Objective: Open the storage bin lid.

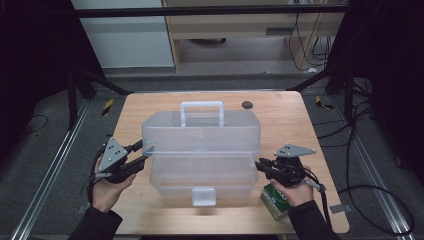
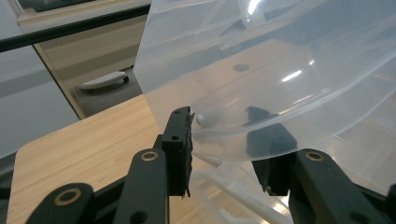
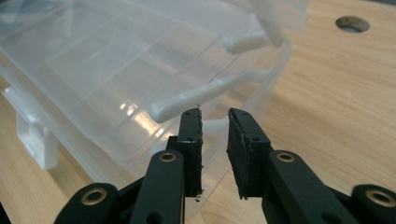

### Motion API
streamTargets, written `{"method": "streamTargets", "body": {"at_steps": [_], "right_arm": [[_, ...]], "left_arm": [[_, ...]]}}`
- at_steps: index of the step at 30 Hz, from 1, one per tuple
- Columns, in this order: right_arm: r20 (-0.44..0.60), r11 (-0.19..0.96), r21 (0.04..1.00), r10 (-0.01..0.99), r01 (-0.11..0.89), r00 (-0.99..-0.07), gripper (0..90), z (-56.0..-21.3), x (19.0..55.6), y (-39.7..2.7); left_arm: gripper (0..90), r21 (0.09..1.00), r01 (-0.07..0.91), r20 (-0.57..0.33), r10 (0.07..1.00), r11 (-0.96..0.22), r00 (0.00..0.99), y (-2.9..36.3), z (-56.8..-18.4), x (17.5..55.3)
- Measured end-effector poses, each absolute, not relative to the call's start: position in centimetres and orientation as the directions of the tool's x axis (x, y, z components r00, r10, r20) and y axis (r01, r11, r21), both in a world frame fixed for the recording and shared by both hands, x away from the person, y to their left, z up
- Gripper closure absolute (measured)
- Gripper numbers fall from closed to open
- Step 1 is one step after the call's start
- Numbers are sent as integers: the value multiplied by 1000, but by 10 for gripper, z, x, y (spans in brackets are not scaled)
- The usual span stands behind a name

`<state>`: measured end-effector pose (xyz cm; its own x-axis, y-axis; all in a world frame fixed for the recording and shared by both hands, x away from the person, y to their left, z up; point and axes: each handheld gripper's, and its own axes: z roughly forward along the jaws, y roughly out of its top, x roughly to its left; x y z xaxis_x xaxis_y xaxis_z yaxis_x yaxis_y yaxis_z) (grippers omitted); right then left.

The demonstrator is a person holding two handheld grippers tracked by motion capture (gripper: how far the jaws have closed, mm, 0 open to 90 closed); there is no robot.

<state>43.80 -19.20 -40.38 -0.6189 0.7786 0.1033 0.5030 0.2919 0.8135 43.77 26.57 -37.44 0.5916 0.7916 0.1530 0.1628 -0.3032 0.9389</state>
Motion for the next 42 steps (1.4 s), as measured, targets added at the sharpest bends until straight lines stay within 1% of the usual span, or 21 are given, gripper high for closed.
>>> {"method": "streamTargets", "body": {"at_steps": [7,11,12,17,19,21,24,25,28,35,38,39,42], "right_arm": [[99,315,792,779,524,-619,757,-411,440,-188],[114,311,787,776,534,-620,769,-412,439,-188],[118,308,785,778,538,-617,772,-412,439,-187],[134,301,778,778,551,-614,781,-412,440,-186],[138,298,779,778,553,-613,783,-412,440,-186],[141,295,777,779,556,-611,785,-413,440,-186],[141,292,776,783,560,-605,785,-412,440,-185],[138,295,773,785,561,-604,785,-412,440,-185],[146,290,773,784,564,-603,784,-412,440,-185],[148,288,774,784,564,-602,785,-413,441,-186],[148,287,773,786,566,-601,785,-413,441,-185],[149,286,773,786,567,-600,785,-413,441,-185],[150,285,773,786,566,-600,784,-413,441,-185]], "left_arm": [[609,941,166,146,794,-296,590,266,-372,440],[614,942,155,154,792,-298,590,267,-371,444],[615,941,167,144,794,-295,590,267,-371,444],[620,942,168,144,801,-291,581,266,-366,448],[619,944,151,157,801,-294,578,266,-364,450],[618,945,162,144,806,-285,574,265,-362,451],[617,948,143,157,807,-285,569,265,-358,455],[617,949,154,144,811,-276,567,264,-357,456],[618,953,137,150,813,-271,563,264,-353,461],[621,960,143,124,827,-239,549,262,-345,472],[623,962,159,103,835,-221,540,262,-343,475],[625,963,141,118,831,-229,543,262,-342,477],[629,964,141,118,836,-226,537,261,-339,481]]}}
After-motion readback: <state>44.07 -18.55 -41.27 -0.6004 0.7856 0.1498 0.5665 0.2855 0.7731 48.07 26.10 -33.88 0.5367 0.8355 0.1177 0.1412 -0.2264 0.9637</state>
